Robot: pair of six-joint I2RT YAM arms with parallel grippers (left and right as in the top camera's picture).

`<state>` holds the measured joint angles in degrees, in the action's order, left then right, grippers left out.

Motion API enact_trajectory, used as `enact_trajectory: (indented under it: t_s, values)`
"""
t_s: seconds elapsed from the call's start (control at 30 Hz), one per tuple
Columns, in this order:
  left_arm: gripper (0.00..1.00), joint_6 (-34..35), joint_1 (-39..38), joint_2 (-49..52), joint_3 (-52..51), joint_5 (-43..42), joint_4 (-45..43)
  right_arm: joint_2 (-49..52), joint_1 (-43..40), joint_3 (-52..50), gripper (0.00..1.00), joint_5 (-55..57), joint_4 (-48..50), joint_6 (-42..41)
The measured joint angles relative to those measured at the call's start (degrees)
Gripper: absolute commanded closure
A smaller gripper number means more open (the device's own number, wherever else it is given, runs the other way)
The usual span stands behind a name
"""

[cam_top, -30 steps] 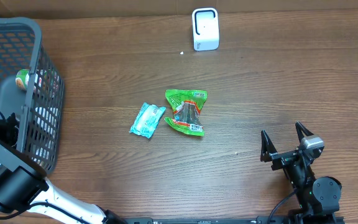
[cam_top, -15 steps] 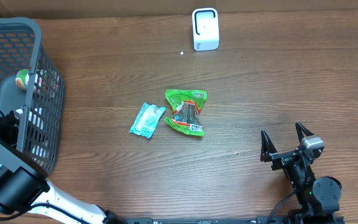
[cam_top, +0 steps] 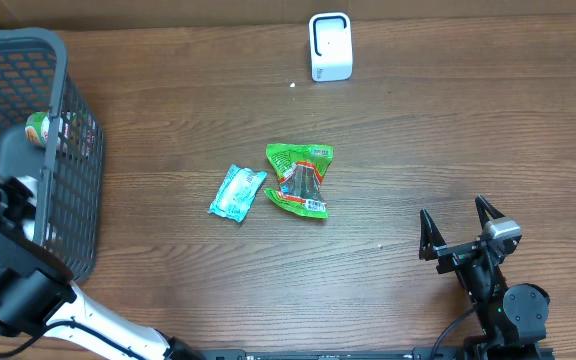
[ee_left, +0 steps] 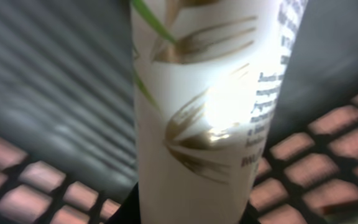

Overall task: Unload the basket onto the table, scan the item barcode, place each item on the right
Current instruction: 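Move the left gripper into the basket and grasp the white conditioner tube, then lift the conditioner tube out and place it left of the wipes pack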

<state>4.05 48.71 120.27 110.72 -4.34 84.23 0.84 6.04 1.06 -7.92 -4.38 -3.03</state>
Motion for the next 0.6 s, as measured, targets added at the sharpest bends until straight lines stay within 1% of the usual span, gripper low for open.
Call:
enact_trajectory:
  t_s: [0.23,0.33,0.47,0.6]
  values:
    - [0.92,2.14,-2.78,0.00,26.71,1.44,11.80,0.00,0.02,0.00,0.00,0.02,0.04,0.00]
    - [0.91,2.27,-6.05,-0.42,36.13,1.36,12.31,0.00,0.00,0.00,0.00,0.02,-0.02,0.02]
    - [0.91,1.79,-12.13,-2.47,42.64,1.31,12.50,0.00,0.00,0.00,0.00,0.00,0.00,0.00]
    - [0.90,1.18,-20.00,-6.64,45.42,1.16,12.63,0.00,0.00,0.00,0.00,0.02,0.04,0.00]
